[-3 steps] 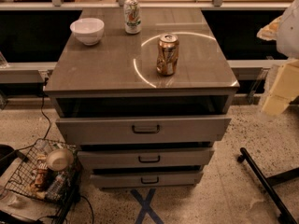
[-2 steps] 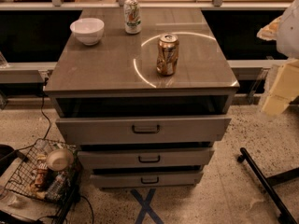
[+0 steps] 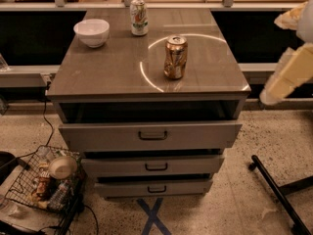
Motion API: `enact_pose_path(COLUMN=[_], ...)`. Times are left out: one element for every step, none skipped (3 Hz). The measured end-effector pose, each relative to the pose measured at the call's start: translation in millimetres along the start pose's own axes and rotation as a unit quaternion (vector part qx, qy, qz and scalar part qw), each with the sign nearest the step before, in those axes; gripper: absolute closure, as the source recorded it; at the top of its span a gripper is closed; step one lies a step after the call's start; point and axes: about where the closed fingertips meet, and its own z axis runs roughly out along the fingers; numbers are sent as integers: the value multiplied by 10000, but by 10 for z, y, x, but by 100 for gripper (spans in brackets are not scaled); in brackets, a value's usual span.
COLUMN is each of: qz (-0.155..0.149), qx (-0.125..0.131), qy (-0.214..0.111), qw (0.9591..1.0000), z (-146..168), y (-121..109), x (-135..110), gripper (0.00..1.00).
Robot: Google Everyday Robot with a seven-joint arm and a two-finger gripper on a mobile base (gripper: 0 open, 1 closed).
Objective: Place orange can into white bowl
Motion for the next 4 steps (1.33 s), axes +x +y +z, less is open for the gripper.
enact_pose_path(qz=[422, 645, 786, 804], qx=[341, 654, 1092, 1246], qy=[-1072, -2084, -3035, -3211], qw=[9928, 9737, 9433, 9354], z=[63, 171, 225, 204], y=[-285, -452, -716, -793], x=[-87, -127, -274, -369], gripper=[0, 0, 0, 0])
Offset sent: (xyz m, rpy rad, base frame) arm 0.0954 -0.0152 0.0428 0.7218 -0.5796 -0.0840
